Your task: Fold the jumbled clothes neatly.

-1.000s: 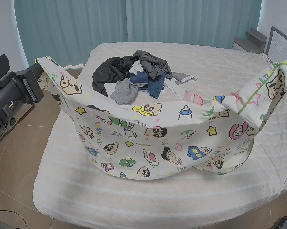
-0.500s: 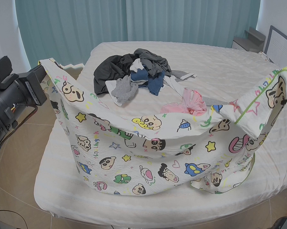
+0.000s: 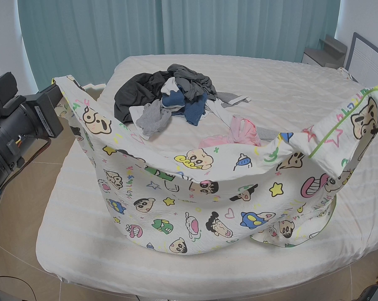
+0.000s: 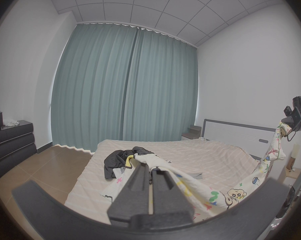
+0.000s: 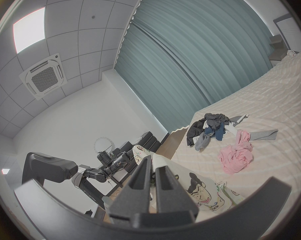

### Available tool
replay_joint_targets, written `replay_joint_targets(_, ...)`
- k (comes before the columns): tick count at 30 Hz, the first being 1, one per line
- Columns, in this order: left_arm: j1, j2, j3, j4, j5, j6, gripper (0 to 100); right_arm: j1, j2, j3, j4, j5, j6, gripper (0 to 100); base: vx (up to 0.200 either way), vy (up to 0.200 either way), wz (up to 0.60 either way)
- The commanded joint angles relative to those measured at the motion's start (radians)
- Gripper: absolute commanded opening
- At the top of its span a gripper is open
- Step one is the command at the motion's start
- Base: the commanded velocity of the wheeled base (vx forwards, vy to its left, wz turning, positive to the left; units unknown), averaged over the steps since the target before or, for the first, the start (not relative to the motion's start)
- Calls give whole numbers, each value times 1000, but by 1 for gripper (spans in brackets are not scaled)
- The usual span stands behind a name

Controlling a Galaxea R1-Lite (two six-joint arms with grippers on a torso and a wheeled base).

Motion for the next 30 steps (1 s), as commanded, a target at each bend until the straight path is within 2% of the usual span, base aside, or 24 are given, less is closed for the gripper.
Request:
replay_joint_targets(1,-1,6,-2,0,-1,2,0,-2,1,0,0,1,0,0,0,-200,0)
replay_joint_targets(30,-18,40,-36,-7,-1,3,0,-8,-5,-28,-2,-1,0,0,0,-200,0)
